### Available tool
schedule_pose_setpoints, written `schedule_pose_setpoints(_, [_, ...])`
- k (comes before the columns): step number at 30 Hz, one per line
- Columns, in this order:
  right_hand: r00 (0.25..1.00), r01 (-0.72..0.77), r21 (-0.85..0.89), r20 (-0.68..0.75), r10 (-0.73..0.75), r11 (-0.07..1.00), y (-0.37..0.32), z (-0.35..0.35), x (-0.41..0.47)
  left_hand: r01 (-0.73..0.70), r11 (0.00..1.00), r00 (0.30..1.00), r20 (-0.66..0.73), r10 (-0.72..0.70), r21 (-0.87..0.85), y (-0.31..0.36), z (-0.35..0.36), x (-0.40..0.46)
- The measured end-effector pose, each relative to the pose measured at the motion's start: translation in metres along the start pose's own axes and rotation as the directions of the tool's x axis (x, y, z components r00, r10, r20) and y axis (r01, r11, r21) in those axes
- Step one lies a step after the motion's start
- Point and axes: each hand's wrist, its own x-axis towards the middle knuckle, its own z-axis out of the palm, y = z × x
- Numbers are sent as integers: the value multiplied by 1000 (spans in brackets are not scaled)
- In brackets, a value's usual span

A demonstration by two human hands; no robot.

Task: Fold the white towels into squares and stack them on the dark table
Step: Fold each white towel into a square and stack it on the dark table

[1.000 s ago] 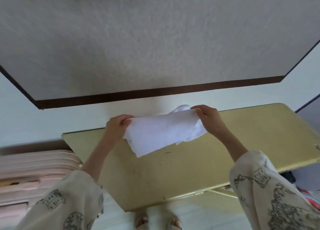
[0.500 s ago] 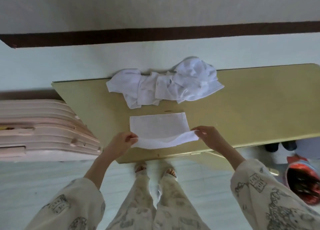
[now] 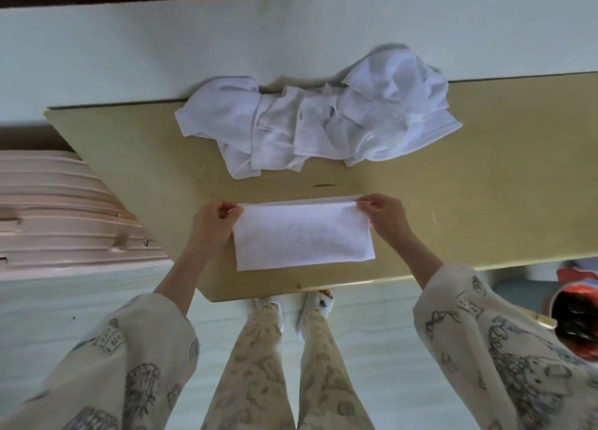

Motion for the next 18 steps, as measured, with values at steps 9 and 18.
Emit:
schedule_pose_setpoints(9, [998,-7,-115,-63,0,993,-1,12,16,46,999,998,-48,-45,7,-1,10,14])
schedule_pose_setpoints(18, [997,24,-160,-66,-35,987,-2,16,19,57,998,995,-80,-56,17,3,13,14])
